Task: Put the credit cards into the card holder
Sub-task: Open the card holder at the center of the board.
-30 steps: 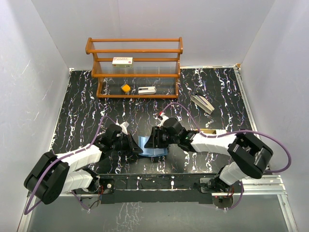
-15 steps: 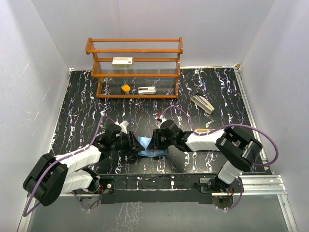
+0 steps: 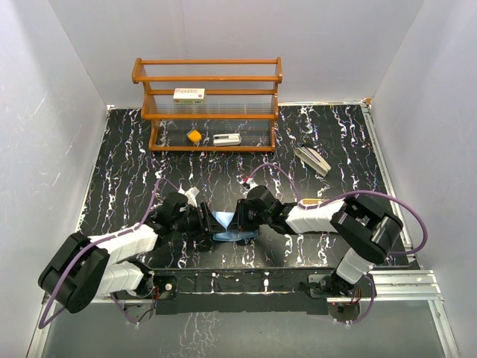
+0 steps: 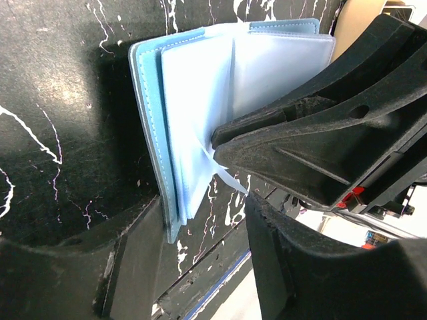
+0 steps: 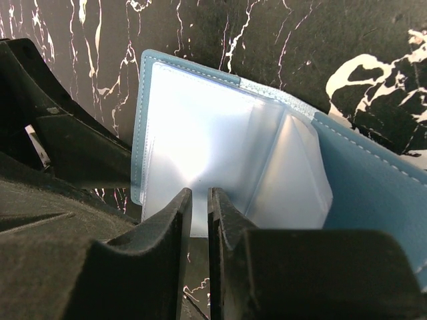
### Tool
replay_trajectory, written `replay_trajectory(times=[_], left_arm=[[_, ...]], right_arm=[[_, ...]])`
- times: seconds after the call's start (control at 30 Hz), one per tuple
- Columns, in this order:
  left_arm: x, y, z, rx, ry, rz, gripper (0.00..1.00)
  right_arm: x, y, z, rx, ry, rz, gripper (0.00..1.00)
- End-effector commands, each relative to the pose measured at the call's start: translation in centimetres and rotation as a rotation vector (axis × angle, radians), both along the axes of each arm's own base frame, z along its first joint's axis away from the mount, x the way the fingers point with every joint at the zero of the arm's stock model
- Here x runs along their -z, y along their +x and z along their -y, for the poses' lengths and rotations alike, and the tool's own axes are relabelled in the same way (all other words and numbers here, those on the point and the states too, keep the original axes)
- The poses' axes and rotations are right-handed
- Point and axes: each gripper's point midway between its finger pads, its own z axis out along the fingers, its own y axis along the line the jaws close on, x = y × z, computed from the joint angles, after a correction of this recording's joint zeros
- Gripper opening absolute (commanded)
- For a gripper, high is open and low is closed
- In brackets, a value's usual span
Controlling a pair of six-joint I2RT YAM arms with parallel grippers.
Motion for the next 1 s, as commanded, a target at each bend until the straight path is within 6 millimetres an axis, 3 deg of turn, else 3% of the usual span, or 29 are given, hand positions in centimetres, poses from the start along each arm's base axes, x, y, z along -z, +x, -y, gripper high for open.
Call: replay_trajectory(times=[0.0, 0.23, 0.37, 0.5, 0.7, 0.83, 0.97], left_arm=[[-0.6, -0.1, 0.5, 0.027, -0.035, 0.024, 0.49], [-0.7, -0.2, 0.6, 0.024, -0.055, 0.037, 0.54], [0.0, -0.2, 0.2, 0.01, -0.033, 0.034, 0.52], [0.8, 0.0, -0.2, 0.004, 0.006, 0.029, 0.32], [0.9, 0.3, -0.4, 0.008, 0.034, 0.046, 0.08], [0.8, 0.5, -0.4, 0.02, 0.049, 0.054, 0.0], [0.6, 0.5, -0.4, 0.026, 0.054, 0.06, 0.0]], right_arm=[[0.4, 0.9, 0.2, 0.028, -0.016, 0.031, 0.14], [0.4, 0.8, 0.3, 0.032, -0.019, 0.028, 0.14], [0.2, 0.8, 0.3, 0.034, -0.017, 0.031, 0.14], [-0.9, 0.9, 0.4, 0.033, -0.022, 0.043, 0.15], [-4.3, 1.7, 1.1, 0.039, -0.05, 0.116, 0.21], [-6.1, 2.1, 2.1, 0.048, -0.098, 0.158, 0.25], [-7.4, 3.3, 4.7, 0.1, -0.222, 0.231, 0.3]])
